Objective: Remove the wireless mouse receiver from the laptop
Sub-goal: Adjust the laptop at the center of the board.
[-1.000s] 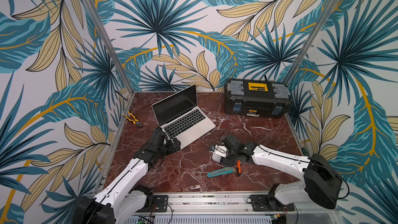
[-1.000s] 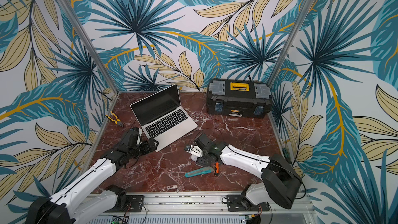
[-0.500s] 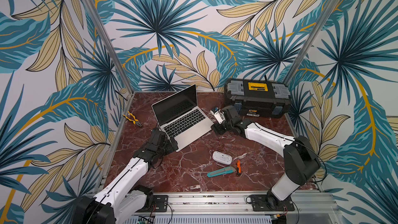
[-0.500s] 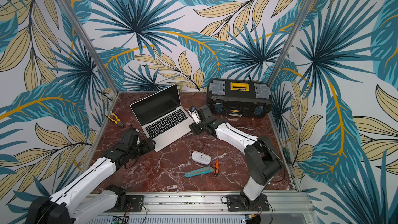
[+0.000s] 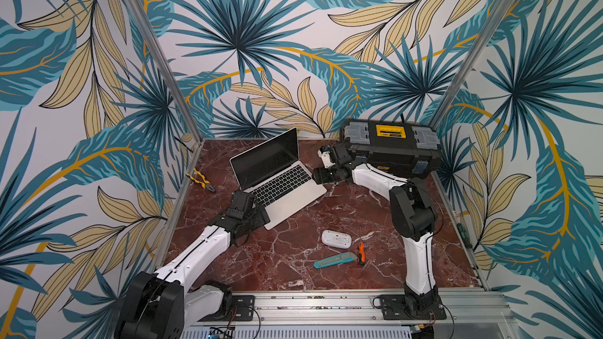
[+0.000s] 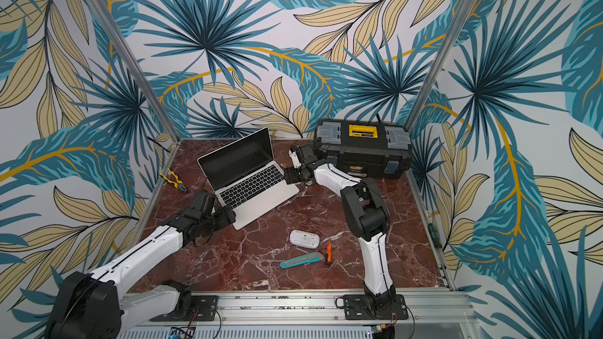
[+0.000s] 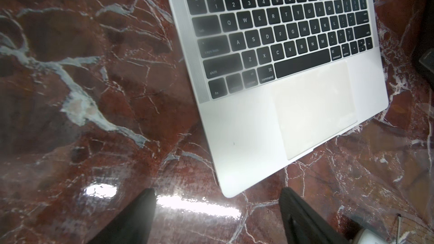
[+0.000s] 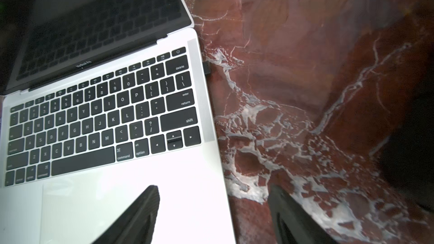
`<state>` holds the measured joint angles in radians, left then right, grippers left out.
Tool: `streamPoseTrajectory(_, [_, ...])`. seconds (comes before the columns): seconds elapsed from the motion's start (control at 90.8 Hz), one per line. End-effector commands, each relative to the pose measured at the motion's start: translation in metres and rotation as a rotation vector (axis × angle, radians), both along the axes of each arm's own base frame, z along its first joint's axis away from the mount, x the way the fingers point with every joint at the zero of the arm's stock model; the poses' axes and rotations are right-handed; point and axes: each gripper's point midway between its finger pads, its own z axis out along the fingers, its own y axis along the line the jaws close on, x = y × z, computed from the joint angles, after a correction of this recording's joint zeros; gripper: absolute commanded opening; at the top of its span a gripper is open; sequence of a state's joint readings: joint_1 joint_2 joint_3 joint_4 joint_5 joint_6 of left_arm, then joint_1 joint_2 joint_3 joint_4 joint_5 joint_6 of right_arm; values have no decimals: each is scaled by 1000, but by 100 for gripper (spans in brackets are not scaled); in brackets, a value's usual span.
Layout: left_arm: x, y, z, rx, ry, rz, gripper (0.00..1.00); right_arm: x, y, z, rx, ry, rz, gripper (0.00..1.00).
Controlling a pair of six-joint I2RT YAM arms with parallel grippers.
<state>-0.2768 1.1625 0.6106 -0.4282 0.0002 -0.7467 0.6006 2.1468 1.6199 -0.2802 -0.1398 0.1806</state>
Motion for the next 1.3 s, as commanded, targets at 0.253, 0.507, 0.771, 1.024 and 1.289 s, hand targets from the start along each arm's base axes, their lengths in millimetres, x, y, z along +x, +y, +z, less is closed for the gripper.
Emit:
streamPoseTrajectory(0.253, [16, -12, -27, -39, 82, -64, 82, -16, 2, -49, 2, 152, -36, 75])
streamPoseTrajectory(0.507, [18, -15, -40, -42, 95, -80, 80, -50, 14, -46, 95, 232, 20, 70])
streamPoseTrajectory(0.771, [27, -6, -53, -32, 88, -84, 72, -104, 24, -48, 146, 282, 80, 68])
streamPoseTrajectory(1.024, [16, -2, -60, -39, 105, -101, 71, -173, 34, -50, 190, 306, 131, 67])
streamPoseTrajectory(1.289, [13, -2, -56, -38, 99, -102, 71, -240, 67, -39, 256, 307, 181, 67])
